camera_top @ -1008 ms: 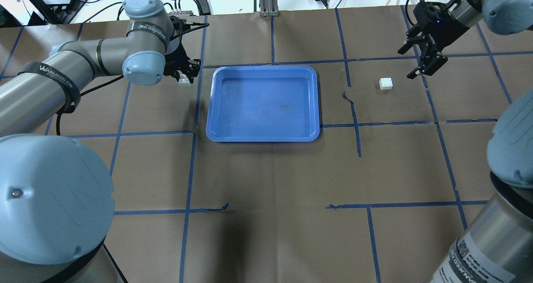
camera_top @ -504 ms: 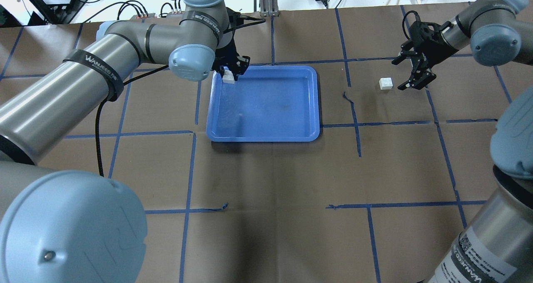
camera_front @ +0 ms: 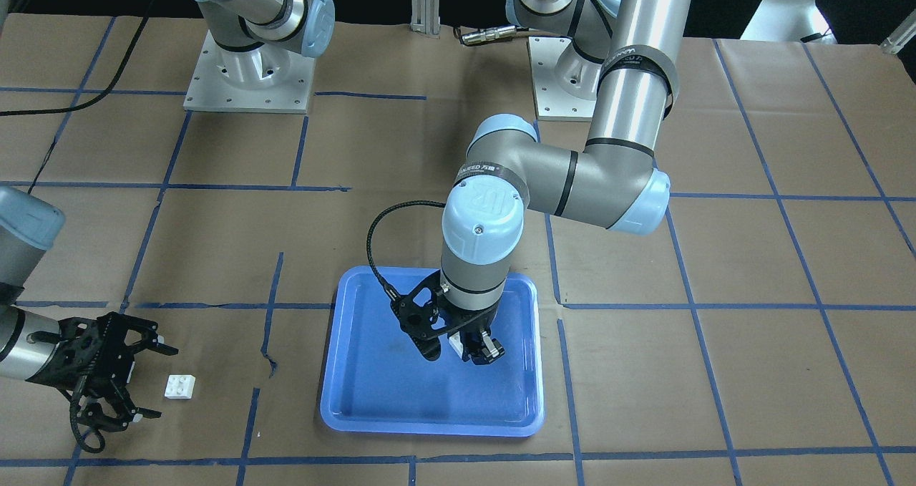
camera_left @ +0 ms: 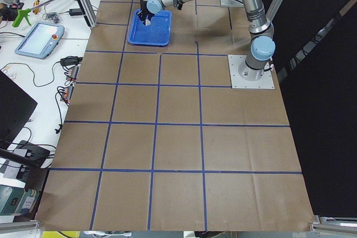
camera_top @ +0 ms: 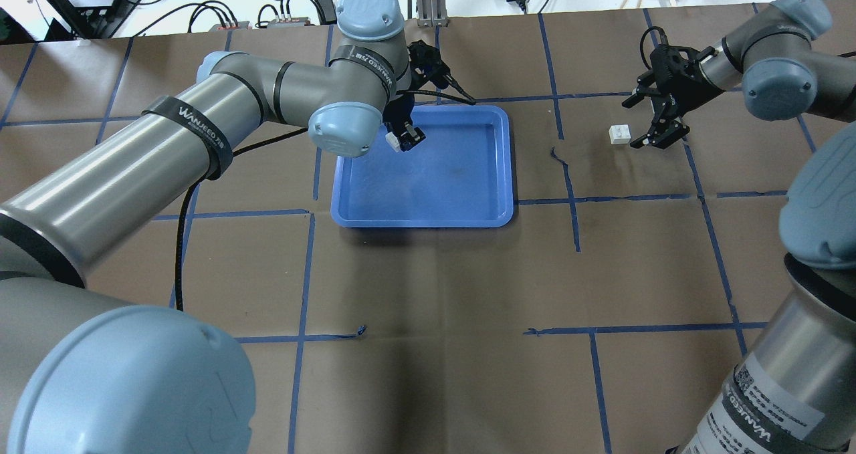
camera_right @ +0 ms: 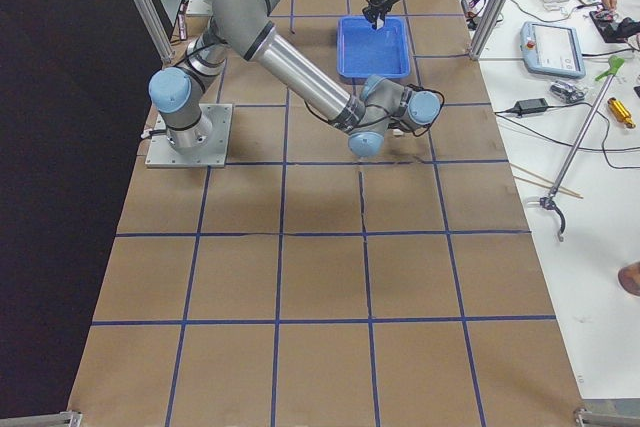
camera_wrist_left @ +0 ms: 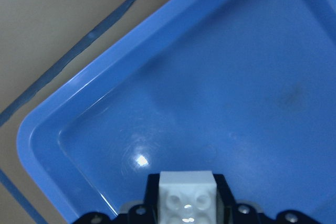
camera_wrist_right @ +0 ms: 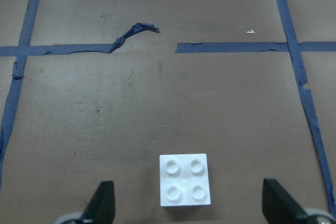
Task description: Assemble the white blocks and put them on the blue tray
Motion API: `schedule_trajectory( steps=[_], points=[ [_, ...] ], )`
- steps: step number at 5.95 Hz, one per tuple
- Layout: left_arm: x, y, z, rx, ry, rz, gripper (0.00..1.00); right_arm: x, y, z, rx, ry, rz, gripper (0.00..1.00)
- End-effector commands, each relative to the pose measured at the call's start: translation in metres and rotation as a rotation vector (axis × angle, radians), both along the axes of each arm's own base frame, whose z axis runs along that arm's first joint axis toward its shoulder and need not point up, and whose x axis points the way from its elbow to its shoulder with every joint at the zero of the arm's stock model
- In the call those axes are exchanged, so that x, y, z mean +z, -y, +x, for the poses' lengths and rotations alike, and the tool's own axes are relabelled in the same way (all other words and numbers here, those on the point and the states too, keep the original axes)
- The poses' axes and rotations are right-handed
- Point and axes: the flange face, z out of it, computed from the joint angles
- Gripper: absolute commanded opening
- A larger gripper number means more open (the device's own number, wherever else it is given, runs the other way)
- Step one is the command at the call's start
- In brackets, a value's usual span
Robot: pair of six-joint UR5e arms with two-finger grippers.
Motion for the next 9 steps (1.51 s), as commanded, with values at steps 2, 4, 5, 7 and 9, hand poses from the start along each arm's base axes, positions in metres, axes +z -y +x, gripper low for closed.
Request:
schedule_trajectory(
  steps=[2,4,5,7,9],
  points=[
    [-0.022,-0.005,-0.008,-0.37,-0.013,0.024,0.02,-0.012,-0.002,0.0,0.002,0.004,0.026,0.95],
    [-0.056,-0.017,-0.02,-0.392,-0.015,0.068,0.02,-0.013,-0.003,0.001,0.002,0.01,0.028,0.79],
    [-0.058,-0.016,-0.02,-0.394,-0.013,0.068,0.02,-0.013,-0.002,0.001,0.003,0.008,0.021,0.64],
    [-0.069,-0.018,-0.02,-0.384,-0.012,0.073,0.04,-0.012,-0.002,0.001,0.005,0.007,0.018,0.46],
    [-0.071,-0.019,-0.019,-0.381,-0.009,0.077,0.84,-0.008,0.0,0.0,0.005,0.001,0.008,0.26]
  ],
)
